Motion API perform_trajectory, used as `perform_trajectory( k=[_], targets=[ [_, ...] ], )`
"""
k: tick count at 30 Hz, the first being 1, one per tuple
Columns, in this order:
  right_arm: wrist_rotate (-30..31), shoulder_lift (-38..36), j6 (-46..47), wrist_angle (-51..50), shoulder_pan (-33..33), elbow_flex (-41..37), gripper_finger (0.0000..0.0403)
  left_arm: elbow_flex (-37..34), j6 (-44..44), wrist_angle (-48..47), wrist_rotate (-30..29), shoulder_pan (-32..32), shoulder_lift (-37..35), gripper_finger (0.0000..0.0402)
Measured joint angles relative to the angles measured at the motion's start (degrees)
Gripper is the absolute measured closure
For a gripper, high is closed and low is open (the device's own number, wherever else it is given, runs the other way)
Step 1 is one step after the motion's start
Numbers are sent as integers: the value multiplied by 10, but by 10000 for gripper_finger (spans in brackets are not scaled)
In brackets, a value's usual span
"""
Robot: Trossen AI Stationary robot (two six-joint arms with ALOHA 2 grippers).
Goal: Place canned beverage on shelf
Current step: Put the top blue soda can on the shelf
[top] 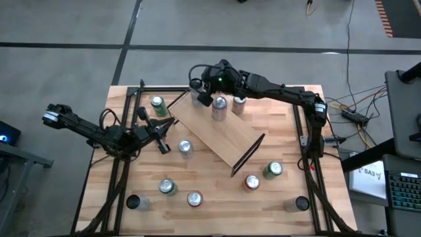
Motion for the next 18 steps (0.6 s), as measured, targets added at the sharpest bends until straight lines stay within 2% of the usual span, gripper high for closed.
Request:
perform_trajectory(
  k=[11, 18],
  targets=[
    [0, 0, 0, 0, 3, -1, 394, 0, 0, 0, 0, 0, 0, 398],
    [49, -25, -4, -4, 6, 6, 394, 0, 0, 0, 0, 0, 0, 398]
  ],
)
